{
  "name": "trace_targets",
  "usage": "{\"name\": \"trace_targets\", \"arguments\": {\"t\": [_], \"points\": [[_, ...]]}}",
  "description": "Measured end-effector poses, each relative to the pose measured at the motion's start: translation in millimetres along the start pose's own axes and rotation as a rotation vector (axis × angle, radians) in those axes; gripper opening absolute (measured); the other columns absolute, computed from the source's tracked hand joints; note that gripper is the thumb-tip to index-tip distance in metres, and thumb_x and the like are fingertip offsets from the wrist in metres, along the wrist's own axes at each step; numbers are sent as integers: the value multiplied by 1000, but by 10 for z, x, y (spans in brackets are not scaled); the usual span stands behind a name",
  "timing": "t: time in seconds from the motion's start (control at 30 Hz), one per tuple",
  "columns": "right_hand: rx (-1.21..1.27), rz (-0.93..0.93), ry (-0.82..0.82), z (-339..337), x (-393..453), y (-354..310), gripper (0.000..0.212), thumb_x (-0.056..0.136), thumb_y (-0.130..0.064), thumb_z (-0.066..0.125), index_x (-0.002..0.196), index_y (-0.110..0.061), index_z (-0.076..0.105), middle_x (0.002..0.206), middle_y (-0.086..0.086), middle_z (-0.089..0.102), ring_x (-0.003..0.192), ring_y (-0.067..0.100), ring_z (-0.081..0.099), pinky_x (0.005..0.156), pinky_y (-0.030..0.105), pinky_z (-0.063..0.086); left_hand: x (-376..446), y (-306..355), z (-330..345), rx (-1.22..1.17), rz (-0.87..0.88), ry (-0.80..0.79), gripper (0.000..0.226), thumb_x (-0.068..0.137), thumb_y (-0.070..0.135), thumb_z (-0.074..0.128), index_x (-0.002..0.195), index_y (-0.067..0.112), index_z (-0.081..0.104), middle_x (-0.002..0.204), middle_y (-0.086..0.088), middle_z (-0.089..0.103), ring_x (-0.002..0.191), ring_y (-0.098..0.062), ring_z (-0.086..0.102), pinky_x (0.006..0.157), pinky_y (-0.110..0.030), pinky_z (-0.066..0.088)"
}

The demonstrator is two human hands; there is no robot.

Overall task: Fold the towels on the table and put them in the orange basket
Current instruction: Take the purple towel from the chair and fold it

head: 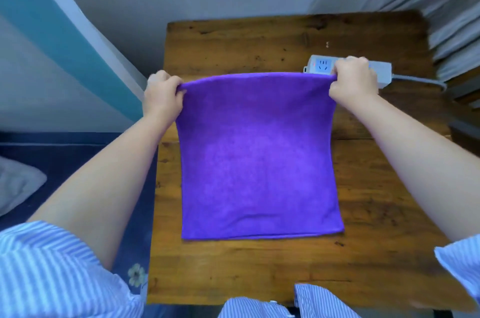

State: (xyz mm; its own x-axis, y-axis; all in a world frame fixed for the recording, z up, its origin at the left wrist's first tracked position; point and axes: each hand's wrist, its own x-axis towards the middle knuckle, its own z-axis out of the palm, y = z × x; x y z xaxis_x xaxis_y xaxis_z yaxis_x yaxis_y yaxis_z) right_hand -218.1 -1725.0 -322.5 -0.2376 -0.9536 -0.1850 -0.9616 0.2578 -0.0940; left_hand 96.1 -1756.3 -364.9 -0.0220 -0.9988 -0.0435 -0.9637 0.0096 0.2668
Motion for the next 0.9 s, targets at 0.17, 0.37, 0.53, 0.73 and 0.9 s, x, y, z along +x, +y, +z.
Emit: {"name": "trace_targets", "arguments": {"t": [0.17,0.37,0.53,0.73,0.9], "points": [[179,-103,126,-340,-409,33,17,84,1,52,101,0,53,106,25,59,102,40,50,86,38,40,-271,53,-315,-22,94,103,18,90,5,48,98,-4,62,101,-23,61,98,-40,51,82,-43,39],[16,-309,71,192,-1071,408,18,74,6,60,87,0,72,86,19,72,89,39,61,77,41,48,-1071,-343,-97,44,543,16,21,62,-2,60,68,12,46,58,-15,54,65,-25,46,36,-31,44],[-144,-417,47,597,-1468,560,9,49,7,65,50,-2,63,49,12,60,47,31,59,44,29,47,-1430,-462,91,329,600,-304,45,24,-9,86,51,5,52,48,-7,50,40,-25,52,28,-20,29],[-224,-430,-2,694,-1578,543,33,32,15,81,51,1,58,49,15,55,43,30,54,42,25,44,-1542,-340,153,465,448,-387,17,84,-1,56,100,1,57,100,-15,58,96,-32,55,66,-37,45],[-285,-463,-33,938,-1674,605,40,22,15,76,50,-3,54,50,12,51,45,29,52,40,25,38,-1664,-405,264,476,500,-433,19,85,-4,52,102,2,58,101,-15,57,99,-32,54,69,-35,43]]}}
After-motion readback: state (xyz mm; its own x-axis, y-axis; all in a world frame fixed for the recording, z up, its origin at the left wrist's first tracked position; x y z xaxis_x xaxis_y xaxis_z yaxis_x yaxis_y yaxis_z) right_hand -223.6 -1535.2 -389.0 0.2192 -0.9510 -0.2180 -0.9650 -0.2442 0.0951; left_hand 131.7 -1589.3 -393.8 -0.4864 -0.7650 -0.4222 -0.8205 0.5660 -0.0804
